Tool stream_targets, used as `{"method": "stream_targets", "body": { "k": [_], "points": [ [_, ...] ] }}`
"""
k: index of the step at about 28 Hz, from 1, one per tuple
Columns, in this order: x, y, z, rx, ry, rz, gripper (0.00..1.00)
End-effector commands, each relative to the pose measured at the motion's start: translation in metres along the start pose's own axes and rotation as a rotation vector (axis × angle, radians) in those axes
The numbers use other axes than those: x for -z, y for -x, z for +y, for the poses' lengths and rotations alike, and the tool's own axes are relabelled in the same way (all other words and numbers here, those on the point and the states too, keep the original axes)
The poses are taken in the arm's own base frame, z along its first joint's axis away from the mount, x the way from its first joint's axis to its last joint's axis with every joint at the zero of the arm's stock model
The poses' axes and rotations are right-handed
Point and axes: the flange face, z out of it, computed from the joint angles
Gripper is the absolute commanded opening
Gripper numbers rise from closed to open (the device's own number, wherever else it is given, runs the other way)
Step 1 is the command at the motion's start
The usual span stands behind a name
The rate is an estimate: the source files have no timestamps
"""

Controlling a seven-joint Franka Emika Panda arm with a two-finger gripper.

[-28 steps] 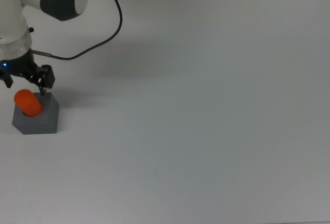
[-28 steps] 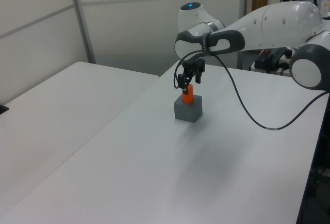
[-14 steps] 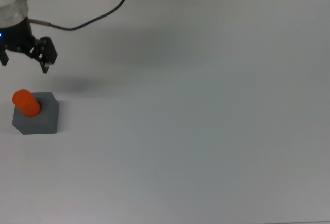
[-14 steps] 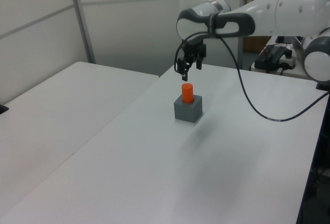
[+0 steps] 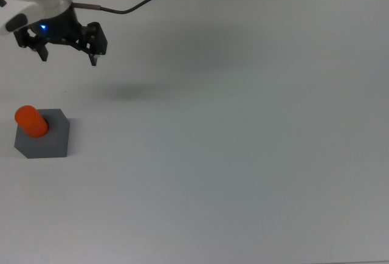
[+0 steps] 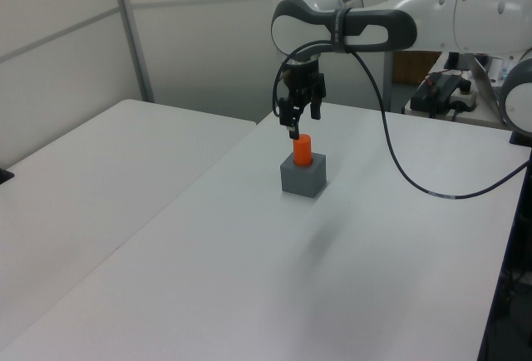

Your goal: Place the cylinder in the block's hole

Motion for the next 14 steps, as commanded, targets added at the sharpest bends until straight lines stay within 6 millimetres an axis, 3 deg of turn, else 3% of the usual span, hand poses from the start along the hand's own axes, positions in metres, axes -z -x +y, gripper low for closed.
{"method": "stream_targets", "body": {
  "k": [1,5,7,14],
  "points": [
    [0.002,0.005,-0.008,0.019,-0.010,-0.023,1.00],
    [0.000,0.004,-0.011,0.024,-0.010,-0.024,1.00],
    [-0.002,0.002,-0.025,0.047,-0.008,-0.027,1.00],
    [-0.001,0.002,-0.039,0.069,0.005,-0.033,1.00]
  ]
}}
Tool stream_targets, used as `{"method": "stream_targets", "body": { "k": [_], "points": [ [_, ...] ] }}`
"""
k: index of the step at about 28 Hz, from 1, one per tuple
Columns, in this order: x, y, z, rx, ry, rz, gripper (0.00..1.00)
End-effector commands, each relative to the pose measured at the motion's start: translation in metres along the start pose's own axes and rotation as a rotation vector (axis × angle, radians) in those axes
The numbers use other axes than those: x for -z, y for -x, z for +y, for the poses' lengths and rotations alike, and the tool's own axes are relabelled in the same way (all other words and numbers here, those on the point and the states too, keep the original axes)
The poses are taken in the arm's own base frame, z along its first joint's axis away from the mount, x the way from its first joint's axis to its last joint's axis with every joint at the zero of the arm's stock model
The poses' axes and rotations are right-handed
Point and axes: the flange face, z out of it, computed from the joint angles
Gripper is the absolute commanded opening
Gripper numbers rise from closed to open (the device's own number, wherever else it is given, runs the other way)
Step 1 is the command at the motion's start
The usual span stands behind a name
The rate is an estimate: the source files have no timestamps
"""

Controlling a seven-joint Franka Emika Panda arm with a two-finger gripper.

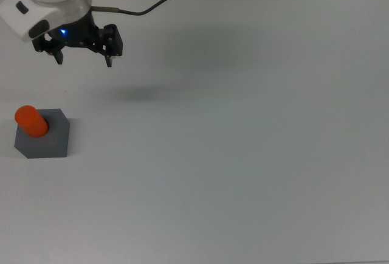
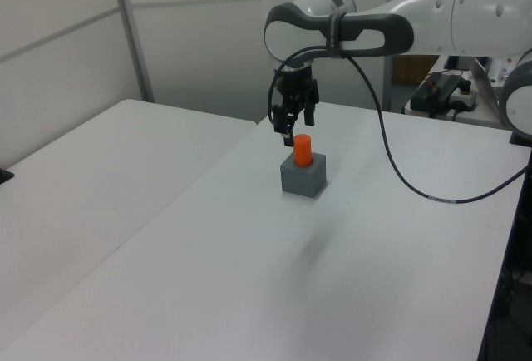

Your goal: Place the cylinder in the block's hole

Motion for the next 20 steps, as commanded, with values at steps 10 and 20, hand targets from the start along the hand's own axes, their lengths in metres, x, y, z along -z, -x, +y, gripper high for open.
{"method": "stream_targets", "body": {
  "k": [10,20],
  "points": [
    [-0.002,0.007,-0.022,0.045,0.003,-0.056,1.00],
    [-0.008,0.006,-0.025,0.052,0.013,-0.069,1.00]
  ]
}}
